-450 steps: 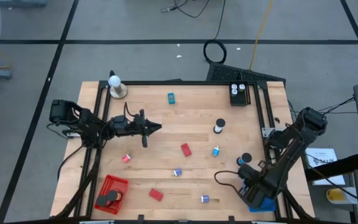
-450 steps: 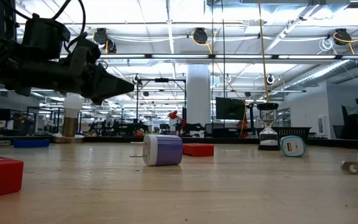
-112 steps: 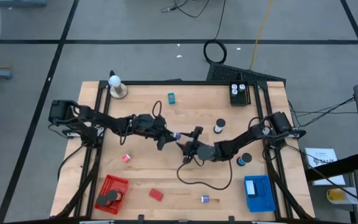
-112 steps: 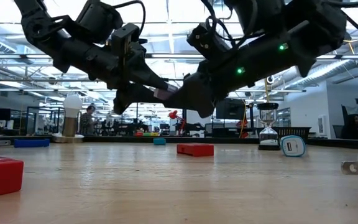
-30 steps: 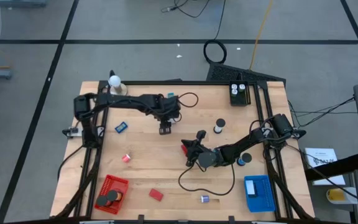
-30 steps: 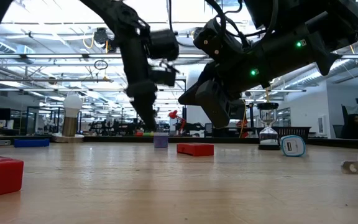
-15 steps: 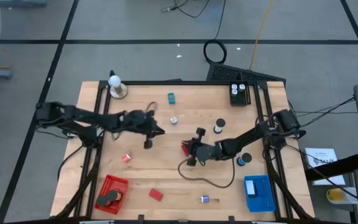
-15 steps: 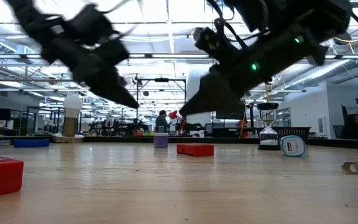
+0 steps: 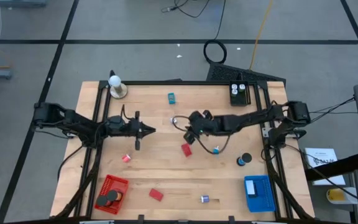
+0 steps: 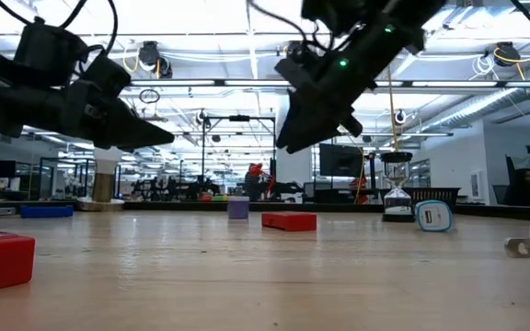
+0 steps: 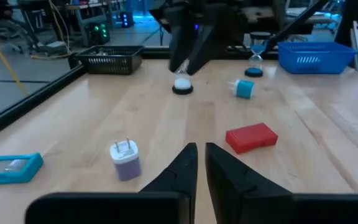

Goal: Pick & Place Office items
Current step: Put the violet charger adapter into the black bin

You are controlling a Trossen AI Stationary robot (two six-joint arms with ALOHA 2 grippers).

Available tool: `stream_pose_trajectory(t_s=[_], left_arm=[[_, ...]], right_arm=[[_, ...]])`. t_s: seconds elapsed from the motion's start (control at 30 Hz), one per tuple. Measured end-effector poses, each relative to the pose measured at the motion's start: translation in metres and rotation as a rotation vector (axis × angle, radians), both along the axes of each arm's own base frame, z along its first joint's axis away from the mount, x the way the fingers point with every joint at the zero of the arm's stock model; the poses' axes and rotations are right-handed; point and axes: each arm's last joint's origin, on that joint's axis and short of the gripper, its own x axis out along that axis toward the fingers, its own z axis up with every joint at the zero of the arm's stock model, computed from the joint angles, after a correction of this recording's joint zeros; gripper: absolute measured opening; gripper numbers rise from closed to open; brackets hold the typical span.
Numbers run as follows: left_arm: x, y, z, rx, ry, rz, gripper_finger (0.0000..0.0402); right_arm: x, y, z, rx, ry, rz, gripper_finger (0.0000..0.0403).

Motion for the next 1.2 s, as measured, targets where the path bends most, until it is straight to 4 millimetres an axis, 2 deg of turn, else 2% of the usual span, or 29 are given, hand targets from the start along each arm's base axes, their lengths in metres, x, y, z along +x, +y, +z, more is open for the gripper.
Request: stream_pose_trajectory(t_s=[0.23, 0.47, 0.67, 0.83, 1.2], left_arm=[[0.000, 0.000, 0.000, -0.016, 0.000, 0.003, 0.0046], [0.000, 0.000, 0.000, -0.019, 0.006, 0.004, 0.0047], [0.000, 0.000, -0.001, -0.021, 0.008, 0.002, 0.0047], [0.001, 0.000, -0.001, -0.021, 0.008, 0.000, 0.0047], [0.001, -0.001, -0.001, -0.023, 0.008, -0.011, 0.0047]], right_arm=[[0.035, -0.011, 0.020, 0.028, 0.008, 0.009, 0.0205], [0.057, -0.024, 0.001, 0.074, 0.082, 0.006, 0.0262], [0.068, -0.049, -0.009, 0.090, 0.084, -0.035, 0.0269], [0.075, -0.062, -0.024, 0.088, 0.101, -0.056, 0.0270], [0.087, -0.068, -0.052, 0.071, 0.106, -0.060, 0.0268]])
